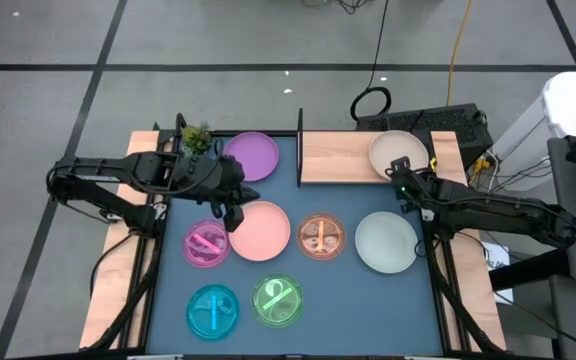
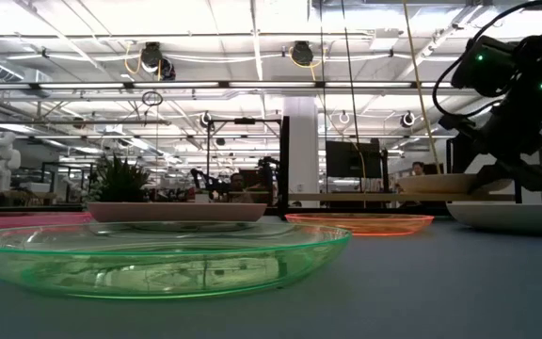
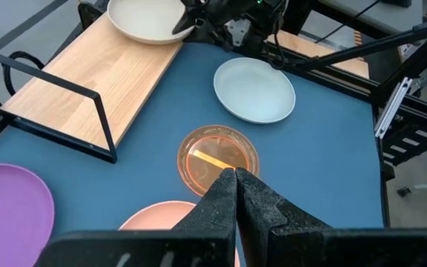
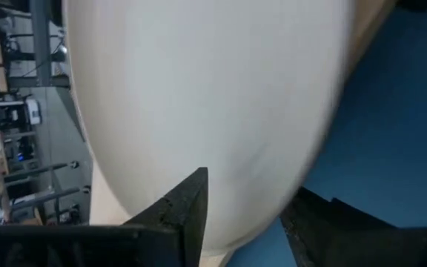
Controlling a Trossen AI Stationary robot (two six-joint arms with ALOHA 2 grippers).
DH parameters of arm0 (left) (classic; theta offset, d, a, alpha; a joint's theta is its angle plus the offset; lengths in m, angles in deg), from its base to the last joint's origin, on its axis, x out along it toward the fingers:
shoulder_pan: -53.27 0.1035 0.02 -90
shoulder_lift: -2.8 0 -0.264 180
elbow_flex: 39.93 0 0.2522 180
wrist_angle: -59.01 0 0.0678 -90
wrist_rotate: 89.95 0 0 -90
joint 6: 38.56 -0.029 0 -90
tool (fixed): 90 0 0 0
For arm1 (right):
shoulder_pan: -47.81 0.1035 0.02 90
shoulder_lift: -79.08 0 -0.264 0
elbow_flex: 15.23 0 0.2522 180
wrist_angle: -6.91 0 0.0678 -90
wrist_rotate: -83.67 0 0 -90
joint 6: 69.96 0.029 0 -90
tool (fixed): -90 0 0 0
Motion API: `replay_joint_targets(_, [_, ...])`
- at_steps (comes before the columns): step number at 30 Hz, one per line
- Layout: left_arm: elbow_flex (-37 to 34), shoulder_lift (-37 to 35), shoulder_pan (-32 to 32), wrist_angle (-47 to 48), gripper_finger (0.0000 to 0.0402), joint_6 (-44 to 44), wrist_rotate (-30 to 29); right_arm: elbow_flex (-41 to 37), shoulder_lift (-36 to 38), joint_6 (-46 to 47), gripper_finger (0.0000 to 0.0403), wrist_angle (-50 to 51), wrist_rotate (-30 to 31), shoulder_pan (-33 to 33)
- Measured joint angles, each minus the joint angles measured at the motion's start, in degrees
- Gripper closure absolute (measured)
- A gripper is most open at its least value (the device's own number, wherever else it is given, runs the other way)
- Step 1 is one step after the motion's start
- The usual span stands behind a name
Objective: Place and stack plates onto a shelf
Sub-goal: Put the gray plate on the shelf
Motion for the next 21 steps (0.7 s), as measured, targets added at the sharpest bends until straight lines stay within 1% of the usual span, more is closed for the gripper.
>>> replay_joint_targets(4, [0.0,0.0,0.0,0.0,0.0398,0.0,0.0,0.0,0.0,-1.8,0.0265,-1.0,0.0,0.0])
replay_joint_targets(7, [0.0,0.0,0.0,0.0,0.0398,0.0,0.0,0.0,0.0,-2.5,0.0281,-0.8,-0.2,0.0])
replay_joint_targets(10, [0.0,0.0,0.0,0.0,0.0398,0.0,0.0,0.0,0.0,-1.4,0.0311,0.3,-0.3,0.0])
replay_joint_targets(16, [0.0,0.0,0.0,0.0,0.0398,0.0,0.0,0.0,0.0,-1.2,0.0391,0.5,-0.3,0.0])
replay_joint_targets(17, [0.0,0.0,0.0,0.0,0.0398,0.0,0.0,0.0,0.0,-1.5,0.0395,0.4,-0.5,0.0])
replay_joint_targets(21, [0.0,0.0,0.0,0.0,0.0398,0.0,0.0,0.0,0.0,-1.0,0.0391,0.4,-0.5,0.1])
